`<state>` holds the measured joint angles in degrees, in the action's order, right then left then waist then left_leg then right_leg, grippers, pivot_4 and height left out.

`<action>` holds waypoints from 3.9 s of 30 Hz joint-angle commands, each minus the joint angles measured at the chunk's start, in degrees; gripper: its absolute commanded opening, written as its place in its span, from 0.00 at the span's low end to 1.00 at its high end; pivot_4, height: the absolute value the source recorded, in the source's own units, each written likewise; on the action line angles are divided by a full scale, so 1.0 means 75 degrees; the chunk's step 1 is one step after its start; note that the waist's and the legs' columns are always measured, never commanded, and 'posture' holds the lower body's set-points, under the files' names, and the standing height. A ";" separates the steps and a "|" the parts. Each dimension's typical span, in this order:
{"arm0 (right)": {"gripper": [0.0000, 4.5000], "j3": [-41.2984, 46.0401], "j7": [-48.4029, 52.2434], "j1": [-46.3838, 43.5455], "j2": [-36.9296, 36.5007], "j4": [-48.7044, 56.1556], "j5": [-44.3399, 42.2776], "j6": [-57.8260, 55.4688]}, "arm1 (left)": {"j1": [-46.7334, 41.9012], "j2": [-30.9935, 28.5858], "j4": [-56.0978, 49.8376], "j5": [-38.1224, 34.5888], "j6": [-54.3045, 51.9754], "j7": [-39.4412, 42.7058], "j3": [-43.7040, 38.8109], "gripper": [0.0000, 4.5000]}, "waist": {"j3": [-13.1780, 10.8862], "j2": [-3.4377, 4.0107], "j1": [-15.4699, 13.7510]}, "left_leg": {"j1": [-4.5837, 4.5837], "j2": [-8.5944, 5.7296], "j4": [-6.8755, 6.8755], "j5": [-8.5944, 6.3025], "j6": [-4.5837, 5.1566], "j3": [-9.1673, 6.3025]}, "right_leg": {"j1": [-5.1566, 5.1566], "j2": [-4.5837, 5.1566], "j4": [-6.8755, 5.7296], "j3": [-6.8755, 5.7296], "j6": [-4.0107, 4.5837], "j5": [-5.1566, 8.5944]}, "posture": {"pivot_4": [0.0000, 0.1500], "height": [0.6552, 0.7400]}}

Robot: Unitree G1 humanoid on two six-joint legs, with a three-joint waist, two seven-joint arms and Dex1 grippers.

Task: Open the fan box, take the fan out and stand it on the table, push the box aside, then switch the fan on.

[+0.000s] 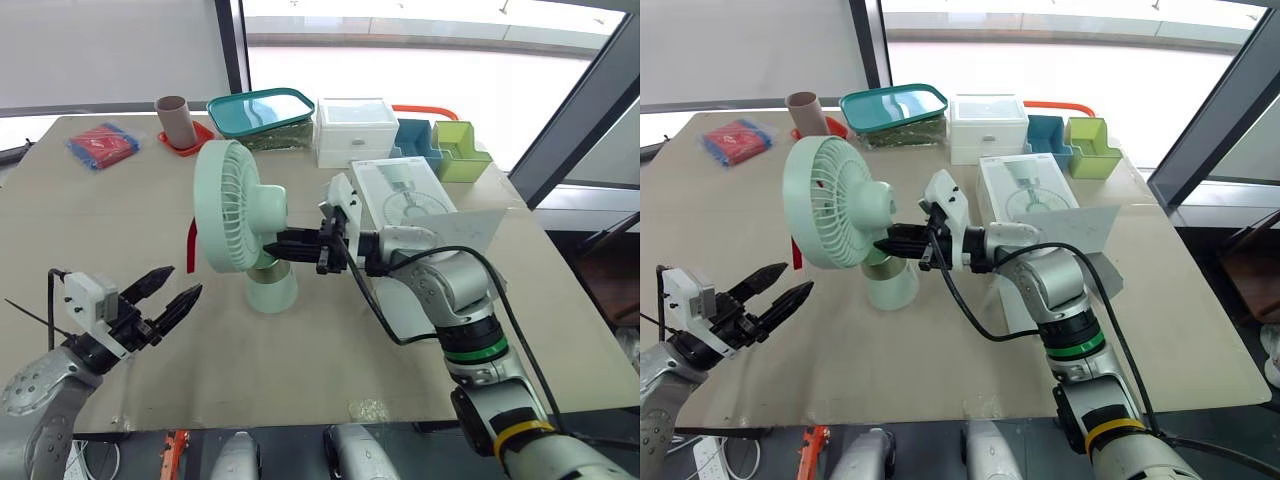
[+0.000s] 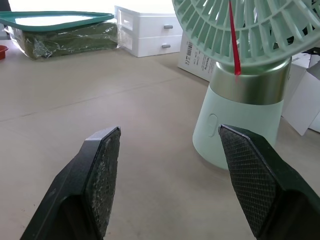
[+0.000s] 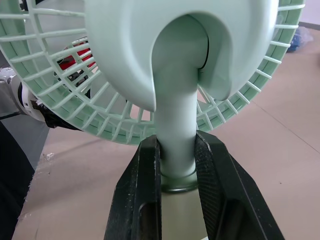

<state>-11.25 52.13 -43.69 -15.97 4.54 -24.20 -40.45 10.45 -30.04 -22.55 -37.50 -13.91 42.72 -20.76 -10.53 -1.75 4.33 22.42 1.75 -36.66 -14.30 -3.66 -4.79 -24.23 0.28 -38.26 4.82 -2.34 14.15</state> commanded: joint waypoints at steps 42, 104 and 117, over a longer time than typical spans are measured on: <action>0.09 -0.0123 0.0340 0.0157 -0.0367 0.0844 -0.0236 0.0410 | -0.0145 0.0336 0.1204 0.2182 0.1697 0.0085 0.1220 0.69 | 0.0000 0.0000 -0.0006 | -0.0001 0.0002 -0.0008 0.0001 0.0001 -0.0003 | 0.0002 0.0002 -0.0005 -0.0007 0.0003 -0.0003 | 1.00 1.00; 0.09 -0.0340 0.0007 0.0319 -0.0179 0.0608 0.0108 0.0695 | -0.0683 0.0410 0.1273 0.1053 0.1134 0.0306 0.1159 0.70 | 0.0001 -0.0001 -0.0004 | -0.0001 -0.0001 -0.0021 0.0002 0.0000 -0.0006 | 0.0000 0.0005 -0.0029 -0.0008 0.0002 -0.0003 | 1.00 1.00; 0.09 -0.0342 0.0047 0.0284 -0.0178 0.0606 0.0081 0.0657 | -0.0936 0.0407 0.1043 0.1227 0.0499 -0.0310 0.1281 0.74 | 0.0001 -0.0001 -0.0003 | -0.0002 0.0000 -0.0024 0.0002 0.0000 -0.0008 | 0.0000 0.0002 -0.0031 -0.0009 0.0002 -0.0003 | 1.00 1.00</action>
<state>-15.51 52.21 -40.26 -17.74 7.16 -22.29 -37.08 3.92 -26.46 -12.11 -27.70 -10.02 40.33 -11.12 -10.52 -1.76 4.31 22.41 1.75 -36.84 -14.29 -3.66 -4.85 -24.22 0.29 -38.49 4.75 -2.33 14.13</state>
